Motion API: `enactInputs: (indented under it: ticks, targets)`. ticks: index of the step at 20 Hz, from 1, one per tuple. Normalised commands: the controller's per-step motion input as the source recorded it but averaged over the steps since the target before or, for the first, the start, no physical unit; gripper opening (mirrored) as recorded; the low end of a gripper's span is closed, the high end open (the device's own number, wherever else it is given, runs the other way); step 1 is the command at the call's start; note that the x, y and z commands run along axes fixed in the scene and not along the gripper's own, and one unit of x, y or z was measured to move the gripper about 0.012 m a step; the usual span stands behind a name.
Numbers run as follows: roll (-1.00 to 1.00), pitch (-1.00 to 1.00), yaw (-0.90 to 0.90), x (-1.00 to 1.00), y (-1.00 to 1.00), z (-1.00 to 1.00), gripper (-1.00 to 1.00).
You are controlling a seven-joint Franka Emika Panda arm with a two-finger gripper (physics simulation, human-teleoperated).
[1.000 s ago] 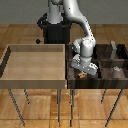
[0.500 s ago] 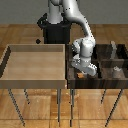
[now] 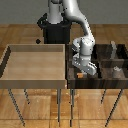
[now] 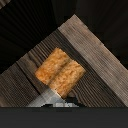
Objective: Place the loaf of bread into the appropriate compartment.
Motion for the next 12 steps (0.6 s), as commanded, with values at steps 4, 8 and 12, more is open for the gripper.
enactInputs:
  ticks: [4,8,12]
  targets:
    - [0.00,0.00,0.00,-0.25,0.00,0.00,-1.00]
    - [0.00,0.00,0.00,-0.50,0.00,0.00,-1.00]
    - [0.00,0.00,0.00,0.00,0.00,0.00,-1.00]
